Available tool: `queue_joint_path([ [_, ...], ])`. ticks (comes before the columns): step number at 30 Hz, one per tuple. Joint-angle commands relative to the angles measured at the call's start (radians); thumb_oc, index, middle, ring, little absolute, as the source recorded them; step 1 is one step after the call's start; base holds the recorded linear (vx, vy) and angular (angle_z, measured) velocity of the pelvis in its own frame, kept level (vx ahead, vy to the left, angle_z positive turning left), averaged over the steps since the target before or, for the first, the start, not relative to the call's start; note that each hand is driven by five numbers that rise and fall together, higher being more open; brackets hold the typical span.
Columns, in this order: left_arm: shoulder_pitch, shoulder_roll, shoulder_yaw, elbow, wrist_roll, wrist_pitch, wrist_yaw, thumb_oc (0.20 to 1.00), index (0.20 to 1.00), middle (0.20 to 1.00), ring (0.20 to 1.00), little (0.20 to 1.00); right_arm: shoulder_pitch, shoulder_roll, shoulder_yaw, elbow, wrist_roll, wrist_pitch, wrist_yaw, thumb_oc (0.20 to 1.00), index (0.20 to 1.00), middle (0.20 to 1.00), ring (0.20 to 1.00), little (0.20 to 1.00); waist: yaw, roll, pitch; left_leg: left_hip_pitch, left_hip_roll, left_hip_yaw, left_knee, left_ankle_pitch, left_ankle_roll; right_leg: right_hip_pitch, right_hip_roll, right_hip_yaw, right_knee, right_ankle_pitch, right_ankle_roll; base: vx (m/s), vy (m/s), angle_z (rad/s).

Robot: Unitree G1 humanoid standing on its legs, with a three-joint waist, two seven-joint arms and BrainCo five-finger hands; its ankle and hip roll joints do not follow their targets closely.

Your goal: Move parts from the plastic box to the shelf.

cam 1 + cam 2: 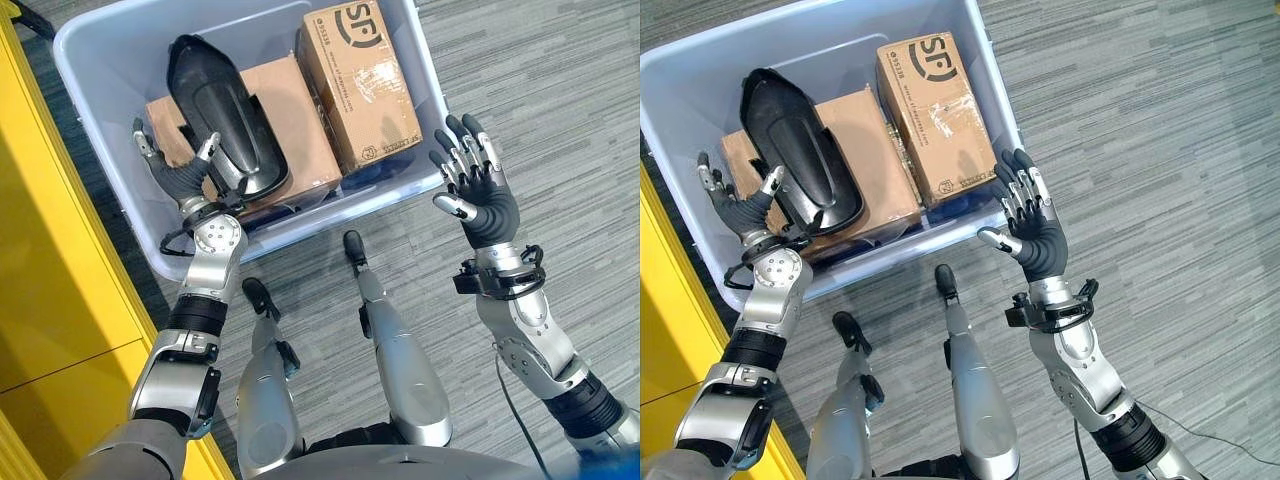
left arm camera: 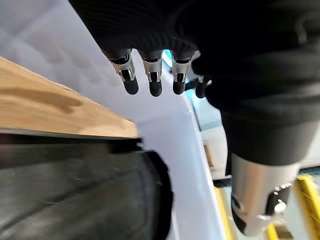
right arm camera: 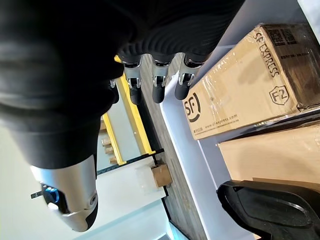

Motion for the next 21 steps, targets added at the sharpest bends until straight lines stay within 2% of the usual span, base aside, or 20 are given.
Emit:
queue_joint_path([
  [1,-0.036,0.065,0.028,0.028,-0.024,-0.042,0.004,1.000,1.000,1.000,1.000,1.000,0.031,0.023,-0.042,-0.054,0.001,-0.078,0.013,1.000,1.000,1.000,1.000,1.000,0.014,-0.052,0.015,0.046,0.019,-0.045,0.026,-0.051,-0.013,-0.026,-0.046,-0.081,0.131,-0.089,0.068,-0.01,-0.009,0.03],
  [9,-0.033,0.058,0.019,0.076,-0.045,-0.034,0.002,1.000,1.000,1.000,1.000,1.000,0.031,0.020,-0.032,-0.059,0.011,-0.080,0.009,1.000,1.000,1.000,1.000,1.000,0.015,-0.060,0.015,0.020,0.019,-0.050,0.026,-0.047,-0.012,-0.051,-0.044,-0.083,0.132,-0.087,0.067,0.00,-0.002,0.02],
  [21,-0.140,0.056,-0.056,0.230,-0.016,0.012,-0.020,1.000,1.000,1.000,1.000,1.000,0.016,0.016,-0.014,-0.046,0.009,-0.089,0.007,1.000,1.000,1.000,1.000,1.000,-0.004,-0.064,0.015,-0.001,0.019,-0.040,0.027,-0.046,-0.013,-0.085,-0.038,-0.073,0.138,-0.083,0.068,0.00,0.000,0.00],
])
